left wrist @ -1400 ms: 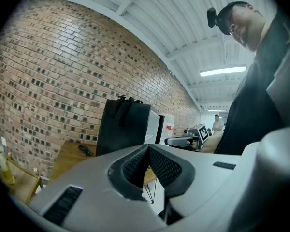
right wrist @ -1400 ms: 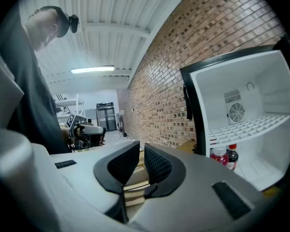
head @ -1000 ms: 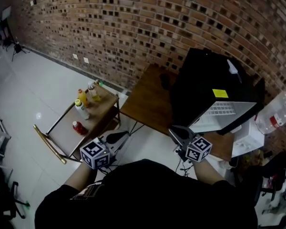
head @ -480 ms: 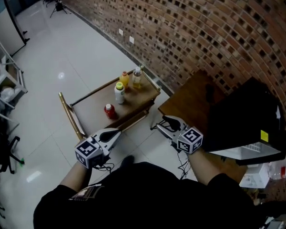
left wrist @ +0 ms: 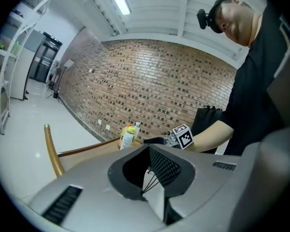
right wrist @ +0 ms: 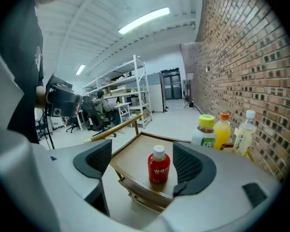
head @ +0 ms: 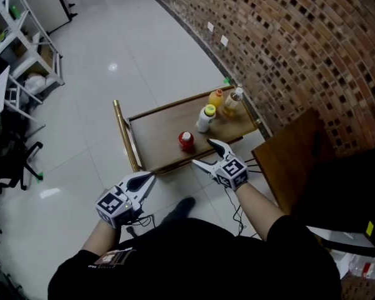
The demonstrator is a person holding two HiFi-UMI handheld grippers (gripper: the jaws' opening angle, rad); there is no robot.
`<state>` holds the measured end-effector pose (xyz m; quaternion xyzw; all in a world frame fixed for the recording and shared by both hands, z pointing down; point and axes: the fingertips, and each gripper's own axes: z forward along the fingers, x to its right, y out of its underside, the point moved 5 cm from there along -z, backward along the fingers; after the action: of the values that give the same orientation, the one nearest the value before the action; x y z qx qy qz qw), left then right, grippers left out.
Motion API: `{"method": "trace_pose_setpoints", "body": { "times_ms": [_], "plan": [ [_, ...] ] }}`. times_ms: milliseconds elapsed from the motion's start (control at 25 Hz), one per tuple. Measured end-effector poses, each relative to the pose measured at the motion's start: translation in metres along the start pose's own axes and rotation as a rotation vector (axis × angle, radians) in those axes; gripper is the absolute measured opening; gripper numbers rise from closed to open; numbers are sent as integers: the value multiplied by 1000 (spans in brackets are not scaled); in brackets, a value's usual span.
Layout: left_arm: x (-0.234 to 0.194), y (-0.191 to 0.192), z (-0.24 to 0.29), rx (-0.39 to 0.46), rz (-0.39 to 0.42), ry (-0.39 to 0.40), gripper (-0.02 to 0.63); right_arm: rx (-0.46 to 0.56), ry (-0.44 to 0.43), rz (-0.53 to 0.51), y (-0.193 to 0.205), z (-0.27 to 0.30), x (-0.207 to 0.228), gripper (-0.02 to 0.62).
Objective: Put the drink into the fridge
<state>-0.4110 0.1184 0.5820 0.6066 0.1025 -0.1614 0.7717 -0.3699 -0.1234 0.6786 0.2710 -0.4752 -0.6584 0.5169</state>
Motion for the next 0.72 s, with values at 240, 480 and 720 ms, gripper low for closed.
{"method": "trace_pose_setpoints", "body": {
  "times_ms": [240,480,720],
  "plan": [
    [-38,21,-35,-14,-48,-73,2,-116,52,-1,44,91,26,480],
    [-61,36,-43,-32,-80,-95,2,-229,65,-76,88,148,40,480],
    [-75,48,-38,-60,-107,-103,2,-210,52,-115,98,179,51,363]
  ]
}}
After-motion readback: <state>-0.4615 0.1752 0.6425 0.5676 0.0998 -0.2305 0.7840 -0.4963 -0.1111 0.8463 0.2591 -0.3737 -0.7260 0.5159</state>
